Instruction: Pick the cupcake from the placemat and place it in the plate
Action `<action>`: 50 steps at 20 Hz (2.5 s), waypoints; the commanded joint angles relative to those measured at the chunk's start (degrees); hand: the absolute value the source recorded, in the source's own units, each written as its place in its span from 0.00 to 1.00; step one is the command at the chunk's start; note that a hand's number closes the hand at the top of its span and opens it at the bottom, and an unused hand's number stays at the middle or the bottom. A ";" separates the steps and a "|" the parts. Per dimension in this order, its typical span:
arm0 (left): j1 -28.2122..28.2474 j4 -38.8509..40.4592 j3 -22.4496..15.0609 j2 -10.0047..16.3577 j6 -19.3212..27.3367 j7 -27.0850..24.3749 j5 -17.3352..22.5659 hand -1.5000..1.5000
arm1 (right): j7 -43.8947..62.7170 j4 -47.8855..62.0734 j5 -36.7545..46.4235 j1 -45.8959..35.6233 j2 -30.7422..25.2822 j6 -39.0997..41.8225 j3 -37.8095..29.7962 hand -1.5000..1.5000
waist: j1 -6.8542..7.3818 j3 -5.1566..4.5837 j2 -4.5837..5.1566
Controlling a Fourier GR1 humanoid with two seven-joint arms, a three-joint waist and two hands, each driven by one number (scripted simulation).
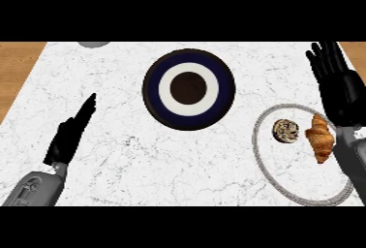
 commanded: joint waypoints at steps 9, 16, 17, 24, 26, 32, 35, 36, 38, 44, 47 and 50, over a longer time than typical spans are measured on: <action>-8.53 -8.67 3.16 -1.30 -1.80 -2.50 3.97 0.50 | -0.05 11.04 30.97 -3.91 -8.14 1.62 22.42 1.00 | 4.39 -2.64 -0.77; -7.22 -14.70 7.68 1.61 -3.16 2.48 7.89 0.50 | -19.95 19.99 23.96 7.38 18.87 -18.08 16.01 0.00 | 1.80 -1.54 -0.64; -4.50 -18.08 5.96 0.27 -1.46 2.50 6.38 0.50 | -22.23 19.48 21.97 6.63 19.05 -16.73 13.91 0.00 | 1.89 -1.56 -0.81; -3.13 -19.53 9.98 1.58 -4.28 4.66 7.45 0.50 | -13.13 6.12 27.80 7.60 7.34 -14.81 11.46 0.00 | 0.33 -1.78 -1.10; -3.78 -16.78 10.15 1.00 -4.72 2.11 7.00 0.50 | -3.59 3.42 31.72 5.41 3.86 -14.86 13.41 0.00 | -0.12 -1.86 -1.14; -4.63 -18.91 9.38 1.11 -3.24 5.46 6.22 0.50 | 20.92 5.87 40.85 -0.14 -6.59 -5.24 19.68 0.00 | 0.30 -2.18 -1.61; -3.22 -17.40 9.37 0.38 -3.90 3.11 6.24 0.50 | 31.19 3.33 41.00 -2.30 -9.09 3.73 22.62 0.00 | 0.32 -2.15 -1.38; -4.75 -16.50 10.52 1.97 -5.10 3.62 6.85 0.50 | 33.93 2.45 40.07 -4.07 -10.94 8.23 22.88 0.00 | 0.19 -2.17 -1.32; -3.34 -17.16 8.95 0.30 -3.94 2.53 5.31 0.50 | 39.66 0.63 38.22 -4.96 -11.02 14.18 24.25 0.00 | 0.49 -2.04 -1.26; -4.62 -14.56 11.09 0.42 -6.33 1.63 6.42 0.50 | 49.26 1.56 37.29 -8.15 -6.98 23.16 24.87 0.00 | 0.93 -1.79 -0.73; -4.45 -18.84 11.32 0.47 -6.41 5.25 6.00 0.50 | 52.96 1.29 39.32 -9.24 -4.92 25.69 22.74 0.00 | 0.93 -1.75 -0.83; -3.56 -20.24 10.16 -2.48 -4.82 5.88 4.39 0.50 | 51.39 3.83 41.94 -9.94 -4.75 27.88 19.69 0.00 | 0.96 -1.74 -0.82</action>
